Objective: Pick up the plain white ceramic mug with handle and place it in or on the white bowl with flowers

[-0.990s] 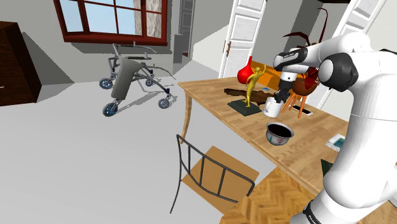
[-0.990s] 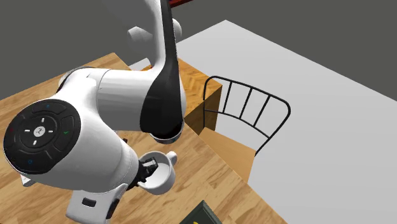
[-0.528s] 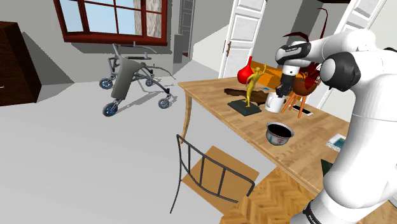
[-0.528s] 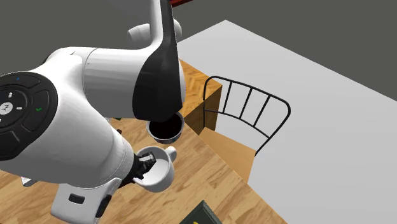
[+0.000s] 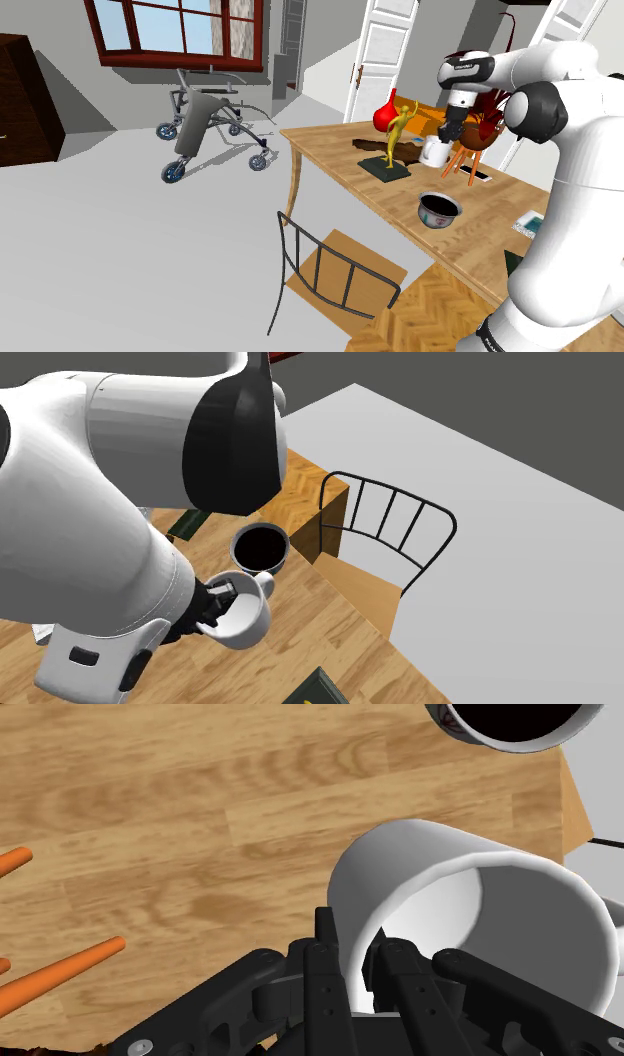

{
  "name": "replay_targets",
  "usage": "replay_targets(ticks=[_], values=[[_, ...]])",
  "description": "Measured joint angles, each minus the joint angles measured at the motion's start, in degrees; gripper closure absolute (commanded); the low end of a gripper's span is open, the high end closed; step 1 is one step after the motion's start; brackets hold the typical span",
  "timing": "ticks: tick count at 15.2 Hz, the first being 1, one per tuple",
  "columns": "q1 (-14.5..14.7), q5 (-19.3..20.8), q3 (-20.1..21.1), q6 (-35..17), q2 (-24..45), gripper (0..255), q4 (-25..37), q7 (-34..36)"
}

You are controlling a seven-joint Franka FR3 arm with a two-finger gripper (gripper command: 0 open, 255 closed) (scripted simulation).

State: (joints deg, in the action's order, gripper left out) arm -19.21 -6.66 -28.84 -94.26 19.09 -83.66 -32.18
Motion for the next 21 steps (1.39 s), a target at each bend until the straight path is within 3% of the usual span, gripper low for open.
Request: replay_targets(ticks=[3, 11, 17, 21], values=[[0.3, 0.53, -0.14, 1.48, -1.21, 255, 0.38, 0.27], [5.84, 9.96, 0.93, -2.89, -22.39, 255, -22.86, 7.5], [6.11, 15.41, 4.35, -1.5, -37.62, 255, -35.78, 13.43], [5.81, 16.43, 5.3, -2.55, -41.17, 255, -40.32, 14.91]])
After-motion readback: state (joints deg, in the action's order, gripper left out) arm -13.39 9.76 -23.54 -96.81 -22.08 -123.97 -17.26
